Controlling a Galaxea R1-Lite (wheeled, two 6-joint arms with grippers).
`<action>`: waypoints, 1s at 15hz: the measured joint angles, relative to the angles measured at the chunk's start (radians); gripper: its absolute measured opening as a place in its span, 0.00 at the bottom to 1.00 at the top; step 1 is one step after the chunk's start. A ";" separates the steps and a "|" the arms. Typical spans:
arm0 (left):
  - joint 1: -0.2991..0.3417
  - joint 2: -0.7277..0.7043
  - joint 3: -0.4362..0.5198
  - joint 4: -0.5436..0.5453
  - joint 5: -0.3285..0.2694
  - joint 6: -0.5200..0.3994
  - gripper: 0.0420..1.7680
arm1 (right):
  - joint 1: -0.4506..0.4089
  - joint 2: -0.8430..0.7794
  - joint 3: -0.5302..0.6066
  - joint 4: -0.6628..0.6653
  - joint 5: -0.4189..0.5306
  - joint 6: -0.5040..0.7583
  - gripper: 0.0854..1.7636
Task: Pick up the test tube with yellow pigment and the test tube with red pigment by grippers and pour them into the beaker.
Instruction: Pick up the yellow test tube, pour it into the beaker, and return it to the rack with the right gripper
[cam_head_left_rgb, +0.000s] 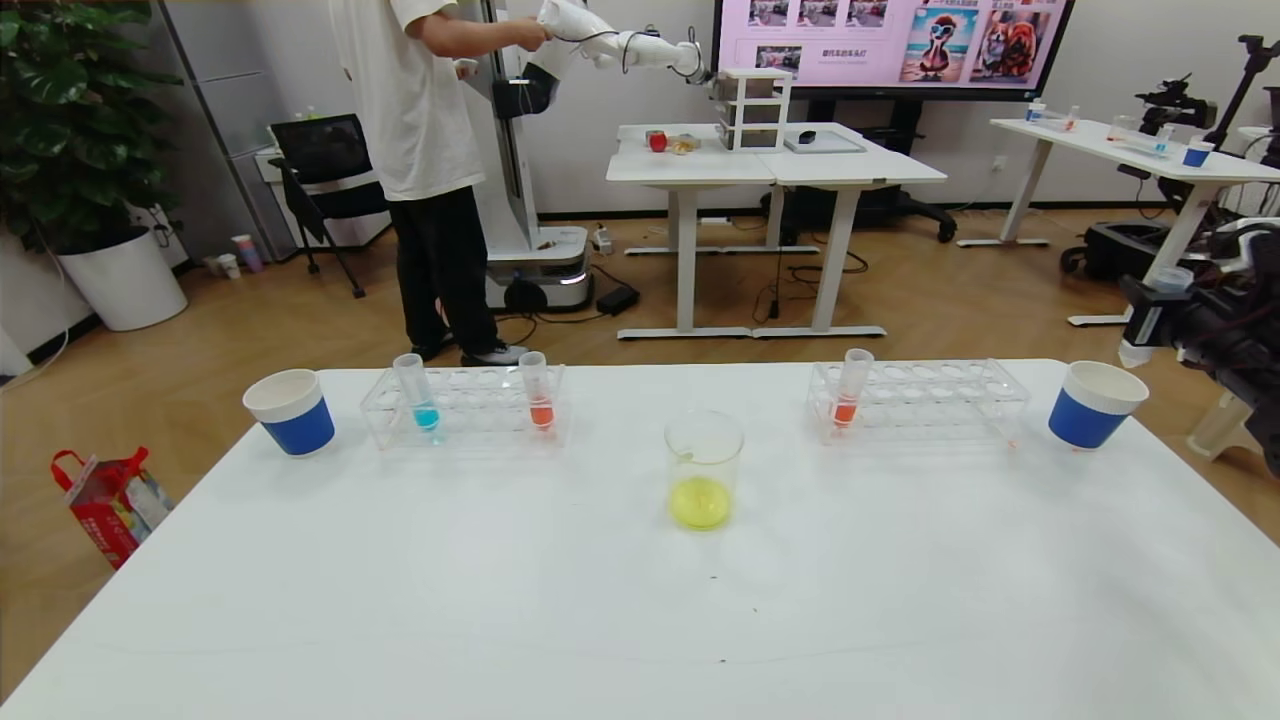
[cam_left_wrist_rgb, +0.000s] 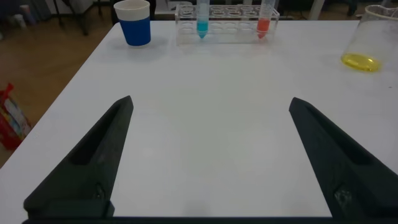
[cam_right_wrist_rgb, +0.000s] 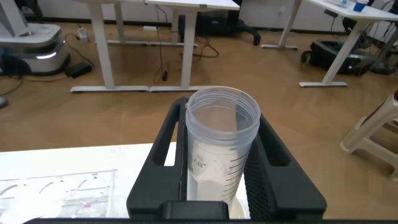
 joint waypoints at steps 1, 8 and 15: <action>0.000 0.000 0.000 0.000 0.000 0.000 0.99 | -0.003 0.024 -0.016 -0.001 0.000 -0.006 0.26; 0.000 0.000 0.000 0.000 0.000 0.000 0.99 | -0.020 0.174 -0.064 -0.078 -0.004 -0.039 0.26; 0.000 0.000 0.000 0.000 0.000 0.000 0.99 | -0.023 0.213 -0.050 -0.092 -0.001 -0.035 0.29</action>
